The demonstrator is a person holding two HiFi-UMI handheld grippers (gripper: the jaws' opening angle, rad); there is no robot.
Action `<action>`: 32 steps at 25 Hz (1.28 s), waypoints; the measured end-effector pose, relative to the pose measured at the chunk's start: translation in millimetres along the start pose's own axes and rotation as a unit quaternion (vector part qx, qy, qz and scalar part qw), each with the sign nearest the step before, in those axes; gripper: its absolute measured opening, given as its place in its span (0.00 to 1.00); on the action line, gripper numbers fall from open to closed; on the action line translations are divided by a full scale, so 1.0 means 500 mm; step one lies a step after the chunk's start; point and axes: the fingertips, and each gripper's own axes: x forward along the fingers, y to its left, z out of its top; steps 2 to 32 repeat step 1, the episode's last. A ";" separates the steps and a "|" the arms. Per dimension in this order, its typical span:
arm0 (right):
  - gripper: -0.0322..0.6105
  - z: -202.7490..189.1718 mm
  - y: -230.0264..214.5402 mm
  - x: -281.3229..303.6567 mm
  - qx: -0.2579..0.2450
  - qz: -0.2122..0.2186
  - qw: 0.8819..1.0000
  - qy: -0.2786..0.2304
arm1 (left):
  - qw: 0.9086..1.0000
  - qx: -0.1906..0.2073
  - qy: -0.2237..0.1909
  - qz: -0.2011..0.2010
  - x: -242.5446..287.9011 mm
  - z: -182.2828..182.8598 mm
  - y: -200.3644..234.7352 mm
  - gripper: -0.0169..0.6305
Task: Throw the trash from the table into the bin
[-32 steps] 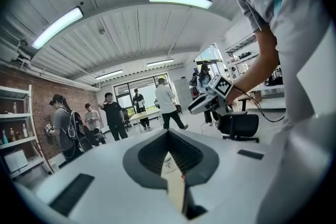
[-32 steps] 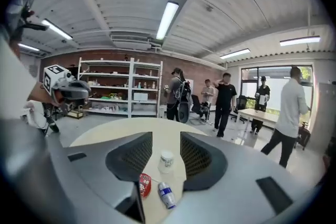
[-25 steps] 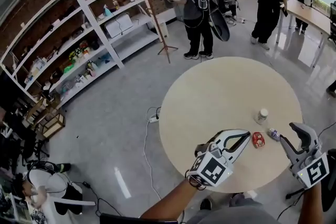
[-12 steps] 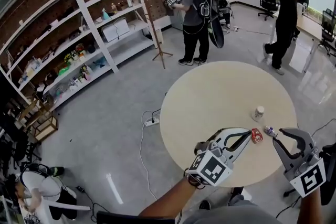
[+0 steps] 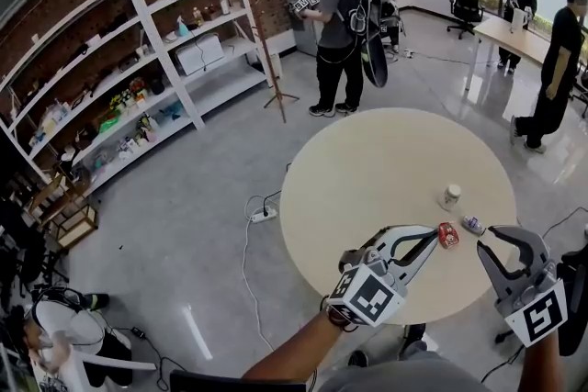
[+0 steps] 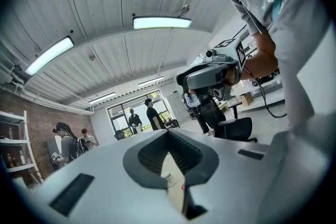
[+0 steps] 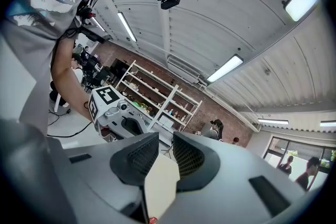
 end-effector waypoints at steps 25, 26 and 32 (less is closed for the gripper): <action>0.20 -0.002 0.002 -0.002 0.001 0.000 1.000 0.001 | 1.000 0.000 0.000 0.001 -0.001 0.000 -0.002 0.09; 0.20 -0.002 0.002 -0.002 0.001 0.000 1.000 0.001 | 1.000 0.000 0.000 0.001 -0.001 0.000 -0.002 0.09; 0.20 -0.002 0.002 -0.002 0.001 0.000 1.000 0.001 | 1.000 0.000 0.000 0.001 -0.001 0.000 -0.002 0.09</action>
